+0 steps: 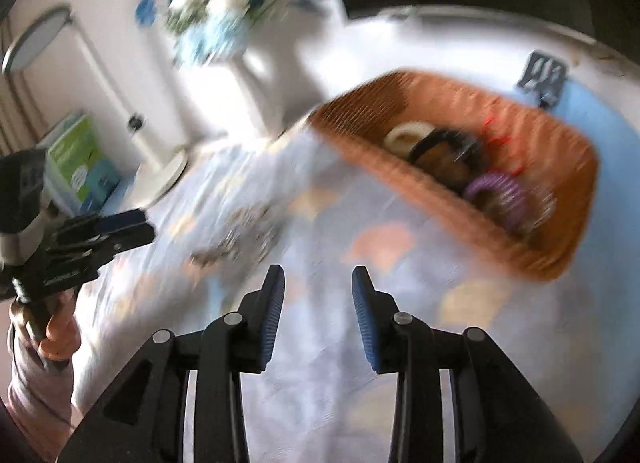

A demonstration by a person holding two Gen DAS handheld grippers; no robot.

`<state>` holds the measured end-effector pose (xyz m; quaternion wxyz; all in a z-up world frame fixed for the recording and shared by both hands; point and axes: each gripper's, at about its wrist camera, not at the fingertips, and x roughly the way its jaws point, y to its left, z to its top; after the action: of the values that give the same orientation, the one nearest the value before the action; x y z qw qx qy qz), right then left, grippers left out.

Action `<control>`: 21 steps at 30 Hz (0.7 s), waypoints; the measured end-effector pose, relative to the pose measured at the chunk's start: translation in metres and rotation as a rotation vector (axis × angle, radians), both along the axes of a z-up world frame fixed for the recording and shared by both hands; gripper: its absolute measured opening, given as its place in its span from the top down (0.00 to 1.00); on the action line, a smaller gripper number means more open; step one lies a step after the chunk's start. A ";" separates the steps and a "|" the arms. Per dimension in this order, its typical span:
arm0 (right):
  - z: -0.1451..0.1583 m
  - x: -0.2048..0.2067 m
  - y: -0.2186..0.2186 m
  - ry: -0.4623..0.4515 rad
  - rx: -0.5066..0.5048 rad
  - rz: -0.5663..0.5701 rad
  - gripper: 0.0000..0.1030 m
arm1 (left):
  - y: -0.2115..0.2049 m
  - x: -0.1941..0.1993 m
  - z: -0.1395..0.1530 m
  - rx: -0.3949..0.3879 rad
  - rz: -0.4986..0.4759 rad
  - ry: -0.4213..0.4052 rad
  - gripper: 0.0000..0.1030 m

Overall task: Organize jewelry
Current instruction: 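Move the left tool to the silver hair clip while the right tool approaches the clear-blue plastic piece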

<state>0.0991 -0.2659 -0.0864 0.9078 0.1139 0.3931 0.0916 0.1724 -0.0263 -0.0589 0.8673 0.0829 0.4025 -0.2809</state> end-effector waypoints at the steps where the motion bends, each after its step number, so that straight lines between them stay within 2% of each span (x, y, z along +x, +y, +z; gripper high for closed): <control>1: -0.005 -0.001 0.007 0.010 -0.001 0.013 0.64 | 0.005 -0.001 -0.004 0.004 -0.007 0.006 0.59; 5: -0.017 -0.002 0.027 0.022 0.011 0.053 0.64 | 0.016 0.005 -0.024 0.016 -0.065 0.045 0.59; 12: -0.026 0.005 0.070 0.051 0.027 0.137 0.64 | 0.003 0.022 -0.041 0.051 -0.176 0.079 0.59; 21: -0.048 0.027 0.106 0.103 -0.084 0.178 0.64 | -0.005 0.028 -0.055 0.059 -0.205 0.078 0.59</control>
<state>0.1261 -0.1598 -0.1345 0.8788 0.0451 0.4511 0.1492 0.2003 -0.0311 -0.1138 0.8150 0.1382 0.4333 -0.3590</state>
